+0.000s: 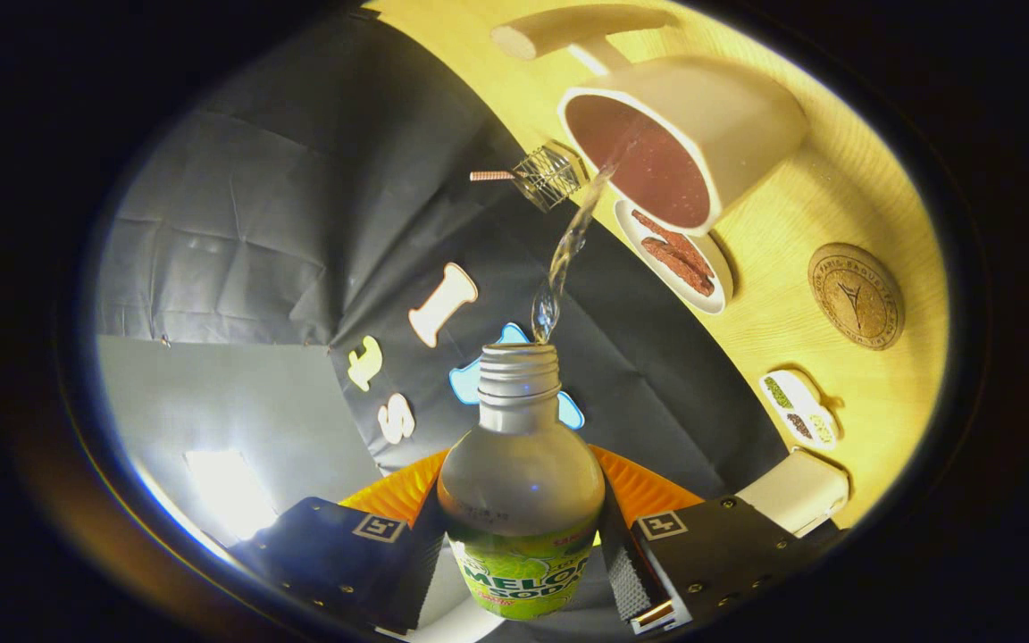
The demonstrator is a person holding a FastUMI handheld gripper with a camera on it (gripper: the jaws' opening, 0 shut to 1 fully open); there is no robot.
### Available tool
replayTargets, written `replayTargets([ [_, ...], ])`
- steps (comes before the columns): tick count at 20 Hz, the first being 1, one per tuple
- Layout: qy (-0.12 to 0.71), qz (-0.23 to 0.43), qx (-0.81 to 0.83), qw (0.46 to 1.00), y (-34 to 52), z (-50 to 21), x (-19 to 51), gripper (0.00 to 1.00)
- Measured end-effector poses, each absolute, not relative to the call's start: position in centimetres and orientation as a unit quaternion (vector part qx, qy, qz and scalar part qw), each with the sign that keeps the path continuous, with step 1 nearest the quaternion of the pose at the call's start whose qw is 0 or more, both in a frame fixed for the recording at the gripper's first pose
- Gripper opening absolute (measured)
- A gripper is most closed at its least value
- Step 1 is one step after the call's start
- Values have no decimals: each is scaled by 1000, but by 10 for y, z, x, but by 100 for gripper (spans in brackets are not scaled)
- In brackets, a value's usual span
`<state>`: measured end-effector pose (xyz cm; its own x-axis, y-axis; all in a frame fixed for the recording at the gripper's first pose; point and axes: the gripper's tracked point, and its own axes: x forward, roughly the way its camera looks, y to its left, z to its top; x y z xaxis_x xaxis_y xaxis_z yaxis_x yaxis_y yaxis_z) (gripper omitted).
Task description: Take the bottle from table, then pour the juice into the cup, finally place the bottle on the coaster
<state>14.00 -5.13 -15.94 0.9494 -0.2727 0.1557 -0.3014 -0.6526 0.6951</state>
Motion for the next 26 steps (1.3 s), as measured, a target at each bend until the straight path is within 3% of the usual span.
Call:
replayTargets([
  [13,-180,10,920,348,-66,-152,143,78],
  [26,-154,-11,914,376,-66,-186,146,78],
])
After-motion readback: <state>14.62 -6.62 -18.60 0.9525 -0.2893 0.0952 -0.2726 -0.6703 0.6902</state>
